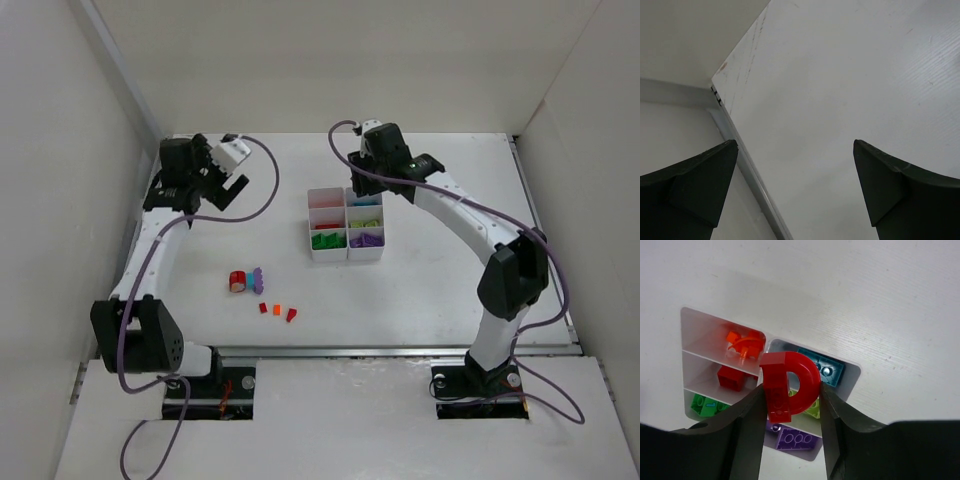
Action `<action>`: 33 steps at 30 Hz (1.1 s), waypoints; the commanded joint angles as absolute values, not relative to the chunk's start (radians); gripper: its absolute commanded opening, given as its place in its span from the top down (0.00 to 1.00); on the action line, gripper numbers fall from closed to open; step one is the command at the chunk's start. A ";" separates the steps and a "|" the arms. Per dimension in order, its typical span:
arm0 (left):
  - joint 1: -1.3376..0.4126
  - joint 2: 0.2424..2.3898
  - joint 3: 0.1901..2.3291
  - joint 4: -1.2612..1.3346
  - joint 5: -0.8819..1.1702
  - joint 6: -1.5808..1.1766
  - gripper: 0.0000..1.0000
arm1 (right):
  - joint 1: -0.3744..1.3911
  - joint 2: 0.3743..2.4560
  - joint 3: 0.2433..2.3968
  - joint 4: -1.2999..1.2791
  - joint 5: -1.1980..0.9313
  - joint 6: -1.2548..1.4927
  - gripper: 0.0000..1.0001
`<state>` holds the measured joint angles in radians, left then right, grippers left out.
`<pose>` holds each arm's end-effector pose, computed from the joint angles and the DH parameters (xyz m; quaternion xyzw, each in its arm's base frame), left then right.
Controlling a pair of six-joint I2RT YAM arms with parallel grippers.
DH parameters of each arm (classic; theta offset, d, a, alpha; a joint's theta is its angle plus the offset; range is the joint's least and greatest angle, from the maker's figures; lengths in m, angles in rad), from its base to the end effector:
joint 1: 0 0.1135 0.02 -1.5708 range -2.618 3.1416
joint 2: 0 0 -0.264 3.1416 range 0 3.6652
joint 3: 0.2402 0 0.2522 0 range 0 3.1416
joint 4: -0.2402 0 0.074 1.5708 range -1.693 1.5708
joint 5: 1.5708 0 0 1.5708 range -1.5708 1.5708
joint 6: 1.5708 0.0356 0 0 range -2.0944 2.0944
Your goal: Sort the legos into containers by color
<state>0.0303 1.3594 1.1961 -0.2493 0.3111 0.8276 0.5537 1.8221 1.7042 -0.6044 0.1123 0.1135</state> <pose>0.3151 -0.0014 0.3477 0.3991 0.7291 0.1070 0.5456 0.3577 0.2164 0.3277 -0.1761 0.8930 0.0862 0.4051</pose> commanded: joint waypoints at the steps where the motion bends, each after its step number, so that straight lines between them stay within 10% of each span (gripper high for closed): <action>1: -0.044 1.409 1.299 -0.223 0.207 0.830 0.00 | 0.529 1.767 1.689 -0.512 0.130 0.129 1.00; 23: -0.383 1.690 1.411 -0.189 -0.584 0.370 0.00 | 0.313 1.594 1.483 -0.397 0.155 0.129 1.00; 33: -0.402 1.640 1.402 -0.247 -0.376 0.259 0.00 | 0.313 1.542 1.411 -0.396 0.173 0.147 1.00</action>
<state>-0.3855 1.7088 1.3827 -0.2474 -0.4183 0.3264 0.3088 1.6016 1.4158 -0.4416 0.1509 0.1318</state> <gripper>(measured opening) 0.997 0.474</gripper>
